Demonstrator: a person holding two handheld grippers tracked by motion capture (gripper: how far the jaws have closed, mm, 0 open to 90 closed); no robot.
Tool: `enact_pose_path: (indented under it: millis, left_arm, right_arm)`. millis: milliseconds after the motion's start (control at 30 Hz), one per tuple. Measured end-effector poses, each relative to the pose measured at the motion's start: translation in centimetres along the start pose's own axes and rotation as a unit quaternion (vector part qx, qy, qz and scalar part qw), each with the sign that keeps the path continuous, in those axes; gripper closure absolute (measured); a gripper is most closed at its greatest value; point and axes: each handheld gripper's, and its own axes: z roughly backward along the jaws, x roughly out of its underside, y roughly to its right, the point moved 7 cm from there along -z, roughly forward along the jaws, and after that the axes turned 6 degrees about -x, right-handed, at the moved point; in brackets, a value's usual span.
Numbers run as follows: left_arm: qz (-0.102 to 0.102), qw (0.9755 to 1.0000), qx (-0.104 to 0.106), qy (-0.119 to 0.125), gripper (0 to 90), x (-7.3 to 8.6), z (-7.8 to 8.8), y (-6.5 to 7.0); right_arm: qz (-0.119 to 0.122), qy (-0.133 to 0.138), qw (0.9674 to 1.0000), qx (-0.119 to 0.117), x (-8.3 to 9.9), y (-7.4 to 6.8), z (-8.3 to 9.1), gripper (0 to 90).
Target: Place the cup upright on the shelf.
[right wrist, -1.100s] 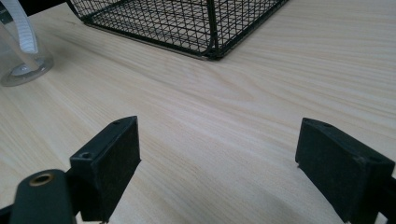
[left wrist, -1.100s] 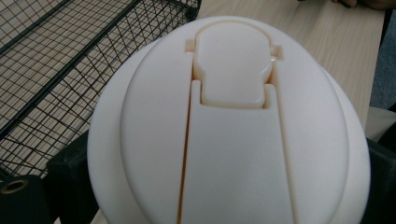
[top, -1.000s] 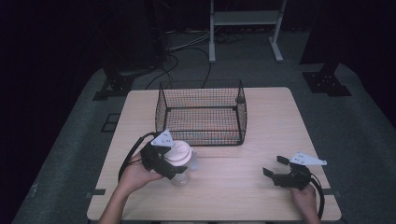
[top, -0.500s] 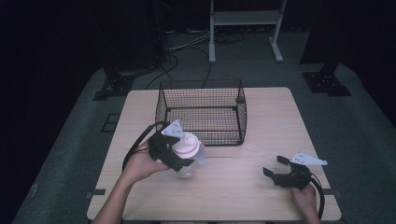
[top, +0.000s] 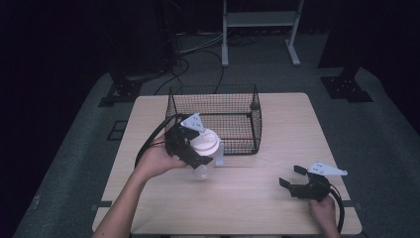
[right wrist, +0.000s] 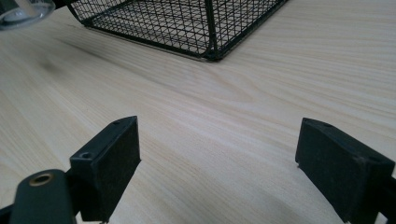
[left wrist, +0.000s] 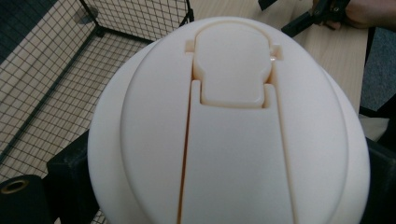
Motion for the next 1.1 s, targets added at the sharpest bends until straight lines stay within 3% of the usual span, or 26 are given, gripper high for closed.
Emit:
enact_pose_path:
  millis: [133, 300, 600, 1100]
  left_arm:
    - [-0.003, 1.0, 0.003, 0.007, 5.1, -1.1, 0.3, -0.3]
    - [-0.008, 0.9998, 0.007, 0.016, 5.1, -3.6, 0.9, -1.0]
    - [-0.019, 0.9998, 0.006, 0.0, 5.1, -6.3, 0.5, -2.0]
    - [0.009, 0.9999, 0.006, -0.003, 5.1, -9.4, -0.2, -5.6]
  right_arm:
    - [0.002, 0.002, 1.0, 0.0, 0.0, 0.1, 0.0, 12.9]
    - [-0.001, 0.002, 1.0, 0.0, 0.0, 0.1, 0.0, 12.9]
    - [-0.002, 0.003, 1.0, -0.001, -0.1, 0.1, 0.0, 12.9]
    - [-0.004, 0.007, 1.0, -0.002, -0.1, 0.2, 0.0, 12.9]
